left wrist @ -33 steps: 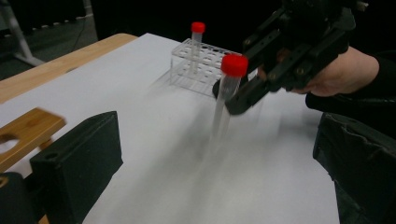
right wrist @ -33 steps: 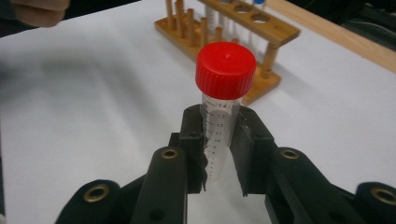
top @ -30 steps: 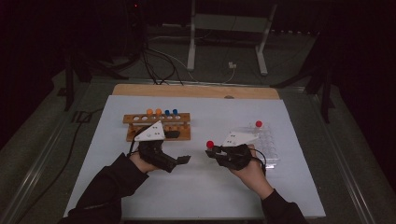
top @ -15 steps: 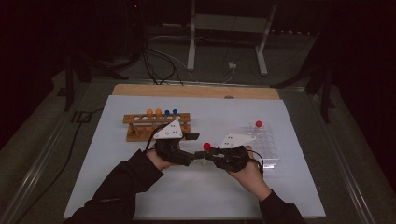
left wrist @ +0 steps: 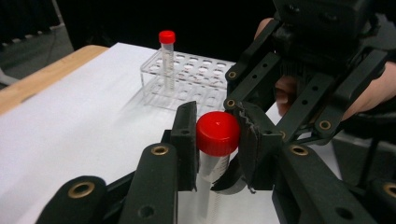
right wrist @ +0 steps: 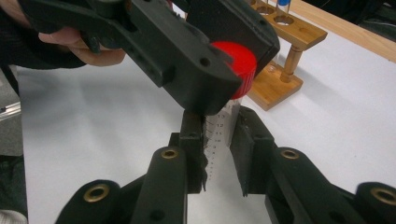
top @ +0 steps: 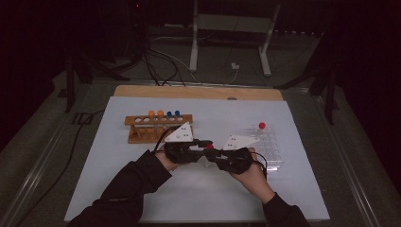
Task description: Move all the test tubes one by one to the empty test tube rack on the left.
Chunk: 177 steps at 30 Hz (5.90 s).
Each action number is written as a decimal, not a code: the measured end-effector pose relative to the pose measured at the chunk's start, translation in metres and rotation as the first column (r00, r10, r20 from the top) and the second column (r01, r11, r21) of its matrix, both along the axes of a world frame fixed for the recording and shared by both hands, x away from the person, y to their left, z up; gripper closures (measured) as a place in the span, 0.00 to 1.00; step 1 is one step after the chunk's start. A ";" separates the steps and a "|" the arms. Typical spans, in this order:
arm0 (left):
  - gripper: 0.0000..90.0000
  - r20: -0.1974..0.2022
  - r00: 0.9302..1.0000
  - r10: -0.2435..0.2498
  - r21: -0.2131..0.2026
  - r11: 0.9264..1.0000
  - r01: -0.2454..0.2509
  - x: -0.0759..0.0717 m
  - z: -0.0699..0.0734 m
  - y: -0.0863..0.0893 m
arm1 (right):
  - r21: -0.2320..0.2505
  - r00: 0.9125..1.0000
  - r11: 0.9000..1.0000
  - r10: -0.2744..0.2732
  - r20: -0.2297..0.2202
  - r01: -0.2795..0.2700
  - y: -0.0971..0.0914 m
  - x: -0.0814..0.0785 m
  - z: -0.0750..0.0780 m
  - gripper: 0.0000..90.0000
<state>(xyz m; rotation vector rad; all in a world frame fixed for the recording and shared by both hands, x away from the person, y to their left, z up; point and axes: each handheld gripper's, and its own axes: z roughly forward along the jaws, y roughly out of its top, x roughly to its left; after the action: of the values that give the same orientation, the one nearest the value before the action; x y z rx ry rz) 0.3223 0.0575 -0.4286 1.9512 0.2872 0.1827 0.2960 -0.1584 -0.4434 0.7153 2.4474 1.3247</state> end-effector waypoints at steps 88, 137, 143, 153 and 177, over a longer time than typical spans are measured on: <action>0.80 0.016 0.818 0.574 0.023 0.818 -0.575 0.089 -0.004 0.176 | 0.168 0.997 0.984 -0.071 0.038 0.064 -0.029 -0.003 0.021 0.00; 0.03 -0.067 0.942 0.329 -0.060 0.941 -0.333 -0.009 -0.002 0.169 | 0.209 0.967 0.952 -0.245 0.077 0.224 -0.095 0.014 0.036 0.00; 0.02 -0.063 0.954 0.292 -0.054 0.954 -0.296 -0.020 -0.011 0.161 | 0.178 0.945 0.938 -0.315 0.086 0.296 -0.117 0.019 0.029 0.00; 0.02 -0.065 0.960 0.273 -0.052 0.960 -0.277 -0.024 -0.015 0.158 | 0.094 0.908 0.903 -0.420 -0.006 0.418 -0.151 0.039 -0.002 0.15; 0.02 -0.072 0.957 0.282 -0.043 0.958 -0.285 -0.024 -0.018 0.158 | -0.063 0.878 0.880 -0.475 -0.061 0.471 -0.144 0.076 -0.019 0.80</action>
<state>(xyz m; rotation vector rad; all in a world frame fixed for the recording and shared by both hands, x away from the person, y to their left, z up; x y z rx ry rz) 0.2988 0.2155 -0.4469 1.8595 0.6102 0.2958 0.3722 -0.3022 -0.4624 1.2733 2.1437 1.0566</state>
